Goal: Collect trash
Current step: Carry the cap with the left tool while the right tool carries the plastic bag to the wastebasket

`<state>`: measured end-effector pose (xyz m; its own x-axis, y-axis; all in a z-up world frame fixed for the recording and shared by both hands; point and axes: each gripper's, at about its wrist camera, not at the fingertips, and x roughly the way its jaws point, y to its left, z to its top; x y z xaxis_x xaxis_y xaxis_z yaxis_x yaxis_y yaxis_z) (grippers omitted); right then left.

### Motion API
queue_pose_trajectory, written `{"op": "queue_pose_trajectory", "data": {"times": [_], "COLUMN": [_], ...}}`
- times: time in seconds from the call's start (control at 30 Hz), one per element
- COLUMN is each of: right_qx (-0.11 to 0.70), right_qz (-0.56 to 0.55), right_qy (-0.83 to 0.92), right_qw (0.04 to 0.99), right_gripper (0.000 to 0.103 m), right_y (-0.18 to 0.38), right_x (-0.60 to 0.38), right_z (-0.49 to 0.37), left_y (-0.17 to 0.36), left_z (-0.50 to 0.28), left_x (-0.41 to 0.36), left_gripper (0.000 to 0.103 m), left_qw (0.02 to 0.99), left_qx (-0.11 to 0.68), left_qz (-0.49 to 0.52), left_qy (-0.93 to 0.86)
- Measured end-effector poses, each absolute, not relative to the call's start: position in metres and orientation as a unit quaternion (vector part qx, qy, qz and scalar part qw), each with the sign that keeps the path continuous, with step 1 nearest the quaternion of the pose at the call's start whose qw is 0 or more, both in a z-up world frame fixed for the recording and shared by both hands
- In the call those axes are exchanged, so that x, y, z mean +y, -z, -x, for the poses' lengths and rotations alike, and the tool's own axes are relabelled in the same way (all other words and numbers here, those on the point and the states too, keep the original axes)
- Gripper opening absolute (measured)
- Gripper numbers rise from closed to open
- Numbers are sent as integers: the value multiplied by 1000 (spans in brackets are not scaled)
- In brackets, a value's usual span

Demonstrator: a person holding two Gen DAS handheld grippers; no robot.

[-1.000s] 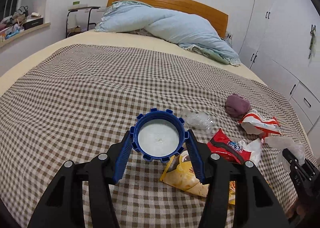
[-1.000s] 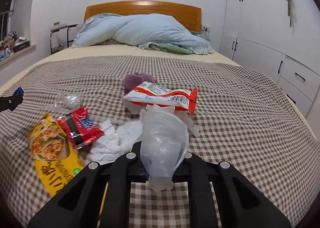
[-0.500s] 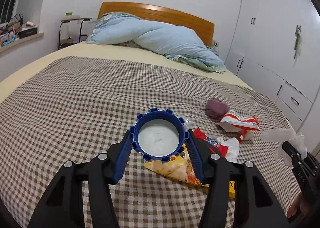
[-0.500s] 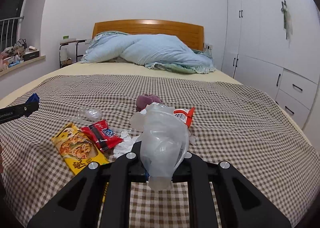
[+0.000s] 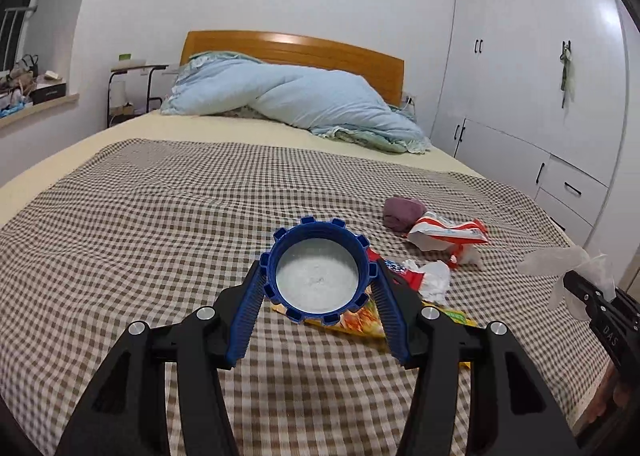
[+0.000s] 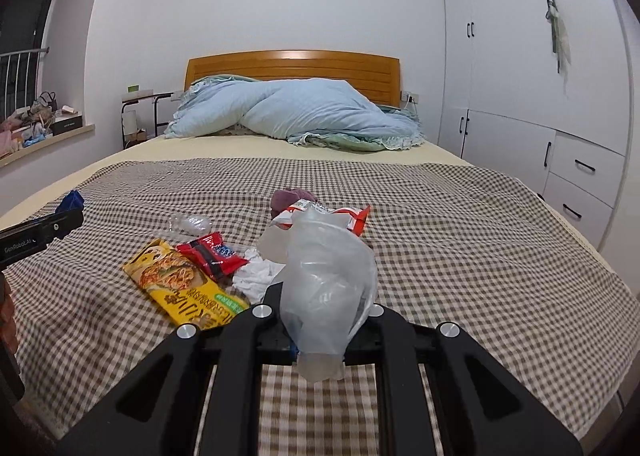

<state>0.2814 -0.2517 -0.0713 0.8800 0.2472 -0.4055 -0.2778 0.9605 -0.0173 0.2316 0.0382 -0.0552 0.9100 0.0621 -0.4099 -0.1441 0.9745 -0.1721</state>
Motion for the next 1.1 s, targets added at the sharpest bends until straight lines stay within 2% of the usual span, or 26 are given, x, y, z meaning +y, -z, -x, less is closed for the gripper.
{"op": "queue_pose_trajectory", "data": {"times": [0.5, 1.1], "right_qx": [181, 171], "right_qz": [46, 27], "right_qy": [-153, -163], "right_qw": [970, 971], "right_gripper": [13, 13], "right_y": [64, 62], "right_x": [-255, -278], "right_z": [-229, -174], "left_y": [61, 64], "left_z": [-172, -117], "left_x": [16, -8], "left_gripper": [52, 52], "left_qw": [975, 971], "left_qx": [188, 203], "left_qz": [110, 112], "left_qy": [-53, -53]}}
